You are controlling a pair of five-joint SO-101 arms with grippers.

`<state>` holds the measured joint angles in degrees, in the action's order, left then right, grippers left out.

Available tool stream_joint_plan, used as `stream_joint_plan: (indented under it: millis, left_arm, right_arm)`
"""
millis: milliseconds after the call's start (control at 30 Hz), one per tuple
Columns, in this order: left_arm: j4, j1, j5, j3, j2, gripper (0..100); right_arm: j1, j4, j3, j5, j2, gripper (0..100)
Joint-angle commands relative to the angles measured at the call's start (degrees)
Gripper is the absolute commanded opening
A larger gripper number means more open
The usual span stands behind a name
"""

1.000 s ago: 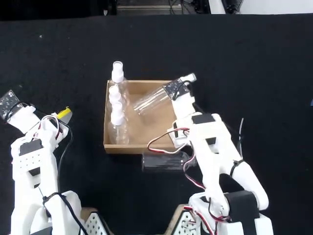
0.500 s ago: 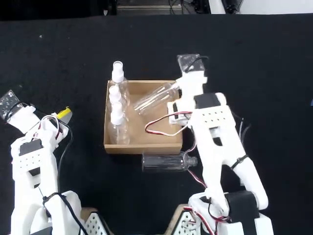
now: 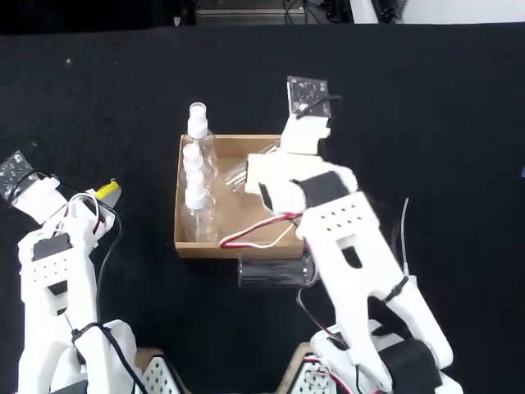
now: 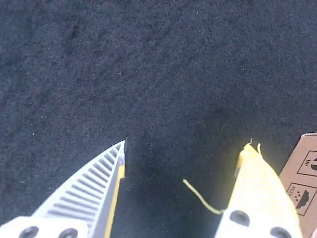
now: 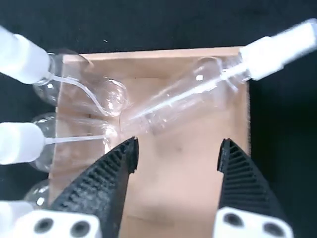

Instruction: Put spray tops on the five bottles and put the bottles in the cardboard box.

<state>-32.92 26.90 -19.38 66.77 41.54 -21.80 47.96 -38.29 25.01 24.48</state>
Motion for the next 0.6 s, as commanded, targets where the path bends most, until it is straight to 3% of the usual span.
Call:
stream_joint_plan:
  millis: [0,133,300,567]
  left_arm:
    - [1.05,0.40,1.23,-1.36,0.70,34]
    - [1.05,0.40,1.23,-1.36,0.70,34]
    - [1.05,0.40,1.23,-1.36,0.70,34]
    - [1.05,0.40,1.23,-1.36,0.70,34]
  right_arm:
    - [-1.58,-10.64,-4.79,1.05,2.86,24.3]
    - [-1.67,-21.19,-10.51,3.08,2.86,24.3]
    - [-1.85,-27.78,-14.02,17.05,2.86,24.3]
    - [-1.85,-34.81,-16.75,27.60,1.89,24.7]
